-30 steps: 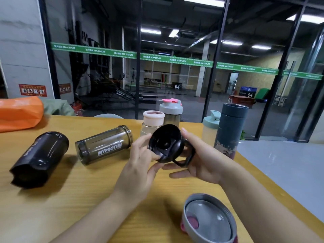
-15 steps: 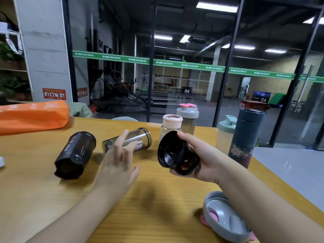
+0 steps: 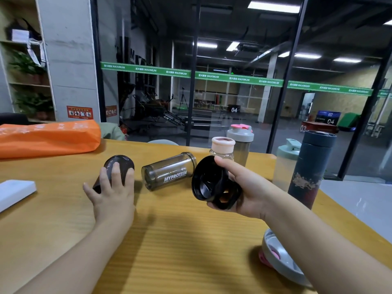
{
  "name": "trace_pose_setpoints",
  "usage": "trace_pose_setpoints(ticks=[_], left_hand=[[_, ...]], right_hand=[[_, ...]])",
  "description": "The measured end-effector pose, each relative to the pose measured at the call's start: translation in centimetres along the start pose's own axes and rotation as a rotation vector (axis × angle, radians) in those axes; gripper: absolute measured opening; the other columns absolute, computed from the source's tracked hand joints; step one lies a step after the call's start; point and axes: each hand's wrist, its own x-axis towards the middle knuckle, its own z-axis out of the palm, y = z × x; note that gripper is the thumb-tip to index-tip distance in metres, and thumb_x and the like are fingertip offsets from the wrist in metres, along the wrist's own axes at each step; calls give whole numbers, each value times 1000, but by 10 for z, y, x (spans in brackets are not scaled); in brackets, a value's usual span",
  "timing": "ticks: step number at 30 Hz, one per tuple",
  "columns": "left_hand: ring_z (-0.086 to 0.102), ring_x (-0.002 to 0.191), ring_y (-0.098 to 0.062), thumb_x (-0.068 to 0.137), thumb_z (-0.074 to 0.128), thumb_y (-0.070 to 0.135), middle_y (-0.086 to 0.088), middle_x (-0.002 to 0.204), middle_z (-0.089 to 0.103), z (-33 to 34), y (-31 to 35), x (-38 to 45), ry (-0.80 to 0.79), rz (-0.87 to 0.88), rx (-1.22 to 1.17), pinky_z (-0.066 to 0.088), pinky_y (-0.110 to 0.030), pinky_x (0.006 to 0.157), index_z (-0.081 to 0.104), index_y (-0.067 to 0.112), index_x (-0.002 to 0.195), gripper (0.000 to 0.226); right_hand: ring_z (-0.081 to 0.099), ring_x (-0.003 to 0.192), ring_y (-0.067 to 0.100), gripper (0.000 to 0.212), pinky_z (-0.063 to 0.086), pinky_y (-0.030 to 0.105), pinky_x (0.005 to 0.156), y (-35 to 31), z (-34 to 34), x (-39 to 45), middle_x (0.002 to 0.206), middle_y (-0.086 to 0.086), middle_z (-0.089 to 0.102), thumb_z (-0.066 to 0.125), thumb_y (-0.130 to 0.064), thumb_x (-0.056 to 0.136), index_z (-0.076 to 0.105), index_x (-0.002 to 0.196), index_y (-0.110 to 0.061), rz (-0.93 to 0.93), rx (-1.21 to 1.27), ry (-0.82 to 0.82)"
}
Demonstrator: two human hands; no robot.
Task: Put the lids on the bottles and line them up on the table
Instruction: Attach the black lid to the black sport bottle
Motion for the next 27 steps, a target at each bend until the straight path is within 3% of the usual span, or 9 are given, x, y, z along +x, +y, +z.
trace_pose_setpoints(ticks=[4,9,13,17,19,22,27], left_hand=[[11,138,-37,78,68,22,-13,150,2,3,-5,5,-32,-39,-86,40,-50,95,13,25,146,88],[20,129,-37,78,68,17,-15,149,11,10,-12,10,-19,-20,-142,43,-43,92,23,22,142,79],[27,126,-41,78,71,23,-23,148,20,13,-14,13,-11,-40,-179,39,-46,98,28,15,141,77],[43,105,-50,56,84,4,-33,129,46,19,-12,16,19,-30,-204,44,-60,82,50,0,127,79],[42,101,-52,51,84,-3,-36,125,47,20,-12,17,60,-24,-277,45,-63,79,50,-5,125,82],[36,107,-49,60,81,0,-34,130,42,13,-10,17,202,-32,-350,45,-62,85,43,-4,131,81],[36,111,-47,67,77,9,-33,130,39,-19,11,15,508,123,-552,39,-59,93,40,-3,130,74]], right_hand=[[70,90,30,63,58,43,75,0,3,0,94,7,76,75,-44,55,66,111,-19,1,-5,3],[69,89,29,42,55,44,82,0,3,-4,89,6,76,70,-42,74,66,109,-18,18,-12,19],[68,91,30,45,53,46,85,-2,2,-6,96,7,74,71,-41,71,65,110,-18,15,-16,18],[69,89,29,55,54,45,84,-4,-1,-6,95,7,75,72,-42,61,66,110,-18,12,-14,24],[69,88,28,44,54,44,83,-5,-3,-6,94,7,75,71,-41,72,66,109,-17,19,-14,34],[69,84,27,34,54,43,82,-7,-9,-6,89,6,76,66,-41,81,67,105,-17,27,-8,50],[67,84,26,49,55,40,79,-10,-19,-3,93,6,74,72,-42,66,67,107,-16,14,-25,46]])
